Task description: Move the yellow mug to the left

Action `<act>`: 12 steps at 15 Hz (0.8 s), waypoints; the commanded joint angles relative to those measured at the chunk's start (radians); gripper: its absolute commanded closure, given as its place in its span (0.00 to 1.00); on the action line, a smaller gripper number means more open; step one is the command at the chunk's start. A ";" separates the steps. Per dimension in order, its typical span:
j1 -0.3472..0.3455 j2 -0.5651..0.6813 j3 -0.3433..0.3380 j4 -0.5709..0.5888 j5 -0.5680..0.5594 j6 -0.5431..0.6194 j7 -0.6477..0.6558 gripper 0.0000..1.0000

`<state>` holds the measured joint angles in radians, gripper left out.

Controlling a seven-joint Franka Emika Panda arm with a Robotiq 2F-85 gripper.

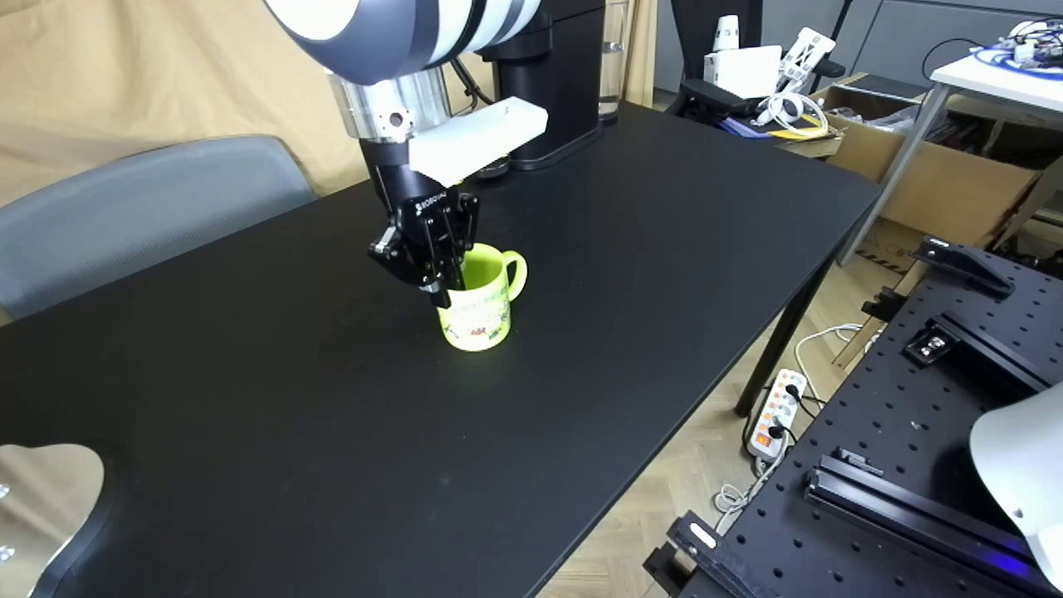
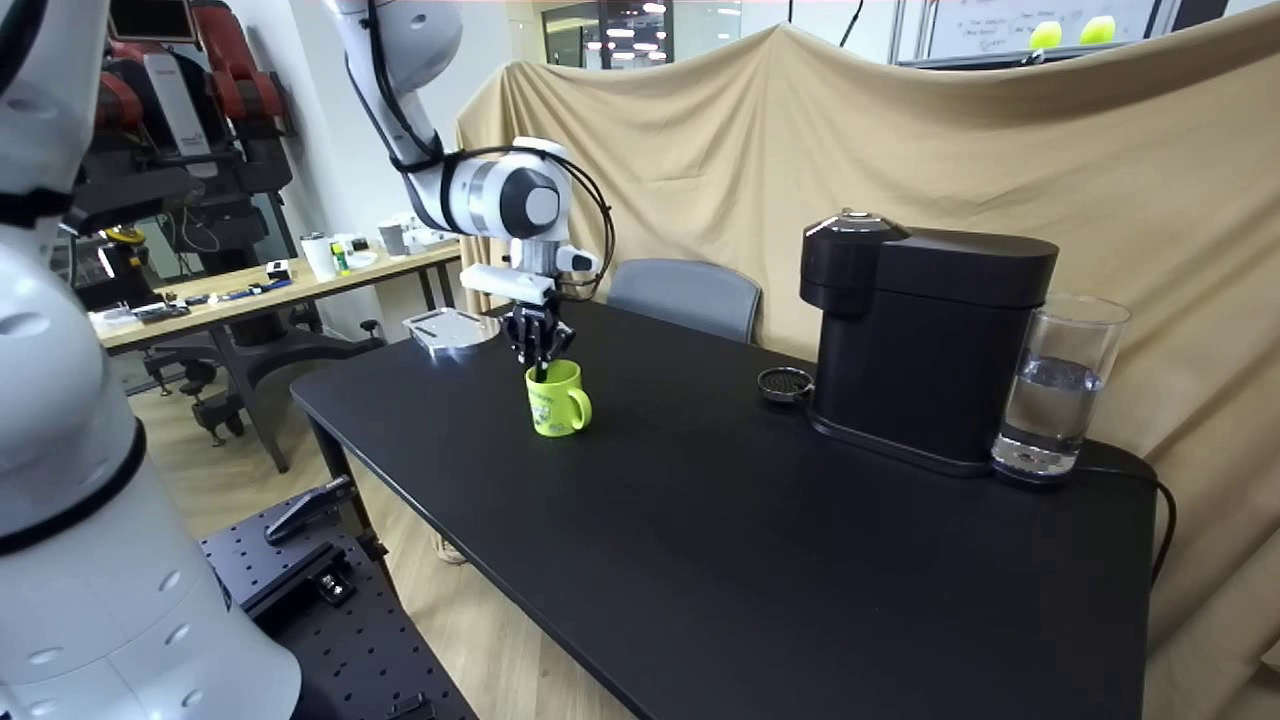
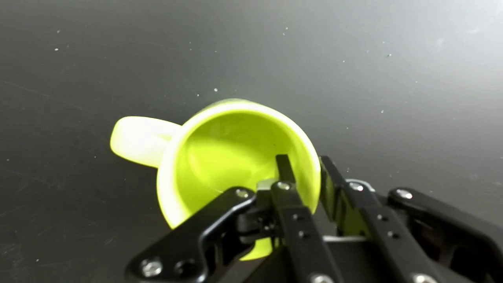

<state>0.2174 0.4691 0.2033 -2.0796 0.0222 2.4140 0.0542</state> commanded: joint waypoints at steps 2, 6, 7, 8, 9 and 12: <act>0.016 -0.011 -0.014 0.028 -0.009 -0.059 0.012 0.38; -0.013 -0.074 0.005 0.008 0.031 -0.123 -0.027 0.12; -0.015 -0.093 0.004 0.006 0.036 -0.153 -0.033 0.05; -0.021 -0.112 0.006 0.005 0.047 -0.189 -0.051 0.01; -0.030 -0.133 0.010 0.008 0.060 -0.252 -0.073 0.00; -0.045 -0.196 0.005 0.003 0.085 -0.392 -0.130 0.00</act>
<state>0.1965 0.3436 0.2025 -2.0666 0.0775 2.1408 -0.0259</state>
